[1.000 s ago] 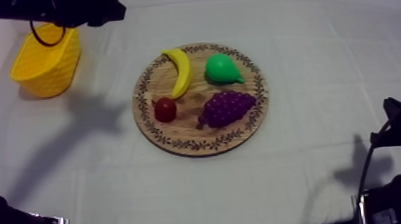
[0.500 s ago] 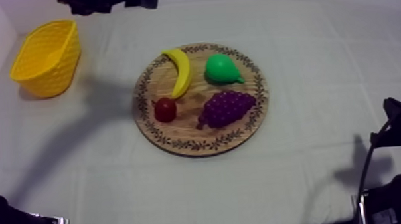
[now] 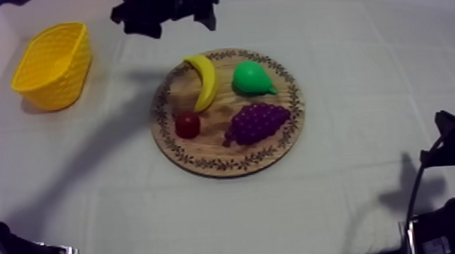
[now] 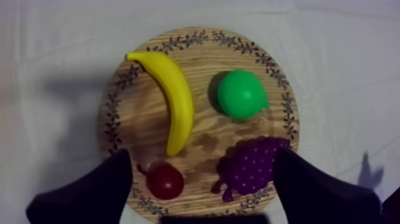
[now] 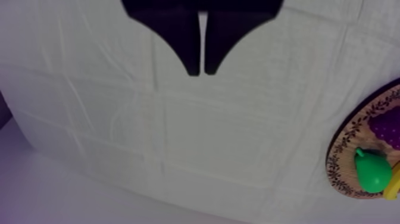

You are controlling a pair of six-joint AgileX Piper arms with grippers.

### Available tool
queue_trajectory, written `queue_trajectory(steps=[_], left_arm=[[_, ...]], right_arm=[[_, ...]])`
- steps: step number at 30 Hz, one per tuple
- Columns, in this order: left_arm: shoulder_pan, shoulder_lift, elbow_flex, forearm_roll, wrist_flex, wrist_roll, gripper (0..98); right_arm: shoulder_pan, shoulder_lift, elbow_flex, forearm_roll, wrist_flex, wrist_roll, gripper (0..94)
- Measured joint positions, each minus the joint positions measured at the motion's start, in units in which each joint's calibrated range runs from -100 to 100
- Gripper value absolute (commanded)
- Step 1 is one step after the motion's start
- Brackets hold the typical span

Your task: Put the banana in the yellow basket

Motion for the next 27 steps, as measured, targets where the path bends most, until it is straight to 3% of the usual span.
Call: queue_trajectory(steps=[9,27], left_arm=[[0.4,12.5,-8.6,1.32,4.3,1.0,86.9],[-2.1,29.0,-17.5,4.71,6.5,-0.8,85.6]], right_arm=[[0.0,0.0,0.0,0.0,0.0,0.0,0.6],[0.0,0.0,0.0,0.0,0.0,0.0,0.6]])
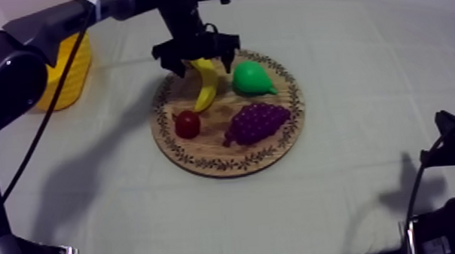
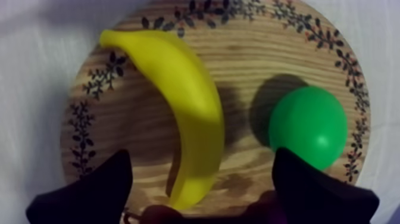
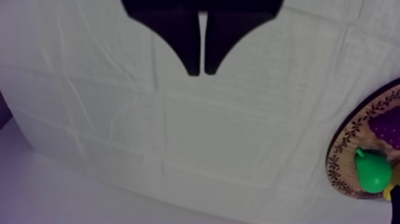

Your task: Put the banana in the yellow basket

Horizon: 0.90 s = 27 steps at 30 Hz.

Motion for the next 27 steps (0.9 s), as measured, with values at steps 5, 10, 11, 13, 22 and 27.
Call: queue_trajectory(steps=[5,10,11,13,22,27], left_arm=[[-0.3,2.7,-2.6,0.38,1.0,-0.2,83.5],[-0.7,3.8,-3.2,0.55,1.3,-0.5,81.4],[-0.8,4.0,-3.2,0.55,1.3,-0.5,80.8],[-0.9,4.7,-3.6,0.61,1.4,-0.7,79.8],[-1.0,7.4,-6.2,0.78,2.4,-1.4,73.6],[-1.0,8.4,-7.3,1.18,3.0,-1.6,68.4]], right_arm=[[0.0,0.0,0.0,0.0,0.0,0.0,0.6],[0.0,0.0,0.0,0.0,0.0,0.0,0.6],[0.0,0.0,0.0,0.0,0.0,0.0,0.6],[0.0,0.0,0.0,0.0,0.0,0.0,0.6],[0.0,0.0,0.0,0.0,0.0,0.1,0.6],[0.0,0.0,0.0,0.0,0.0,0.1,0.6]])
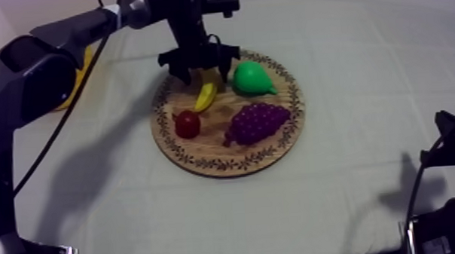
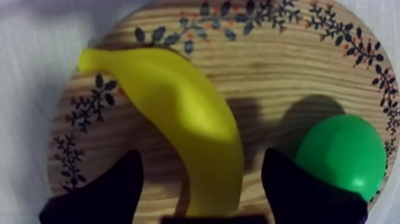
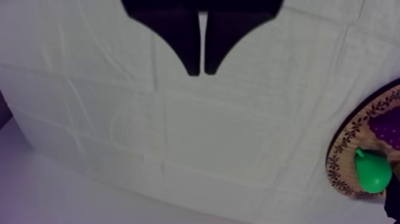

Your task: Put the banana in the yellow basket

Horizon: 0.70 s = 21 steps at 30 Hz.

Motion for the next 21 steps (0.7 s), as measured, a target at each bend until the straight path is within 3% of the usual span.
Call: queue_trajectory(steps=[5,8,10,13,21], left_arm=[[0.0,0.0,-0.3,-0.06,0.1,0.3,54.2],[0.0,0.1,-0.1,-0.38,-0.1,1.0,36.9],[-0.1,0.6,-0.9,-0.51,0.3,1.8,30.6],[-0.4,1.6,-2.0,-0.10,1.7,2.1,27.3],[-0.1,-2.0,-0.1,-1.56,1.8,3.2,26.0]], right_arm=[[0.0,0.0,0.0,0.0,0.0,-0.1,0.6],[0.0,0.0,0.0,0.0,0.0,-0.1,0.6],[0.0,0.0,0.0,0.0,0.0,-0.1,0.6],[0.0,0.0,0.0,0.0,0.0,-0.1,0.6],[0.0,0.0,0.0,0.0,0.0,-0.1,0.6]])
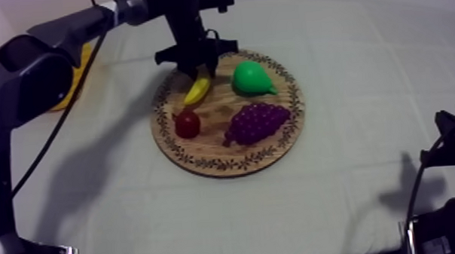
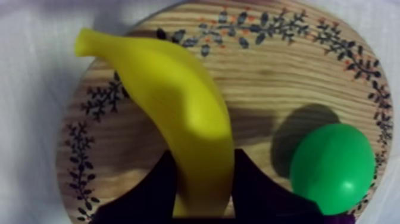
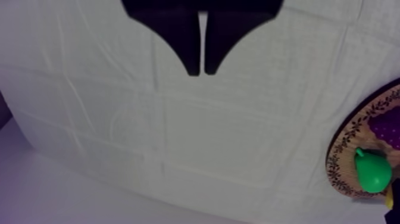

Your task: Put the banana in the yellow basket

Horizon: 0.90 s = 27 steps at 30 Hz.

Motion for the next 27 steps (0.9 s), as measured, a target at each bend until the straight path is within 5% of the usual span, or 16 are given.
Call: queue_trajectory(steps=[8,15,27], left_arm=[[-1.0,-11.6,5.8,-1.86,1.0,1.5,26.6],[-3.5,-25.0,7.8,-5.58,3.4,1.2,28.2],[-13.0,-45.4,18.4,-11.01,3.4,-2.2,31.2]], right_arm=[[0.0,0.0,0.0,0.0,0.0,0.0,0.6],[0.0,0.0,0.0,0.0,0.0,0.0,0.6],[0.0,0.0,0.0,0.0,0.1,0.0,0.6]])
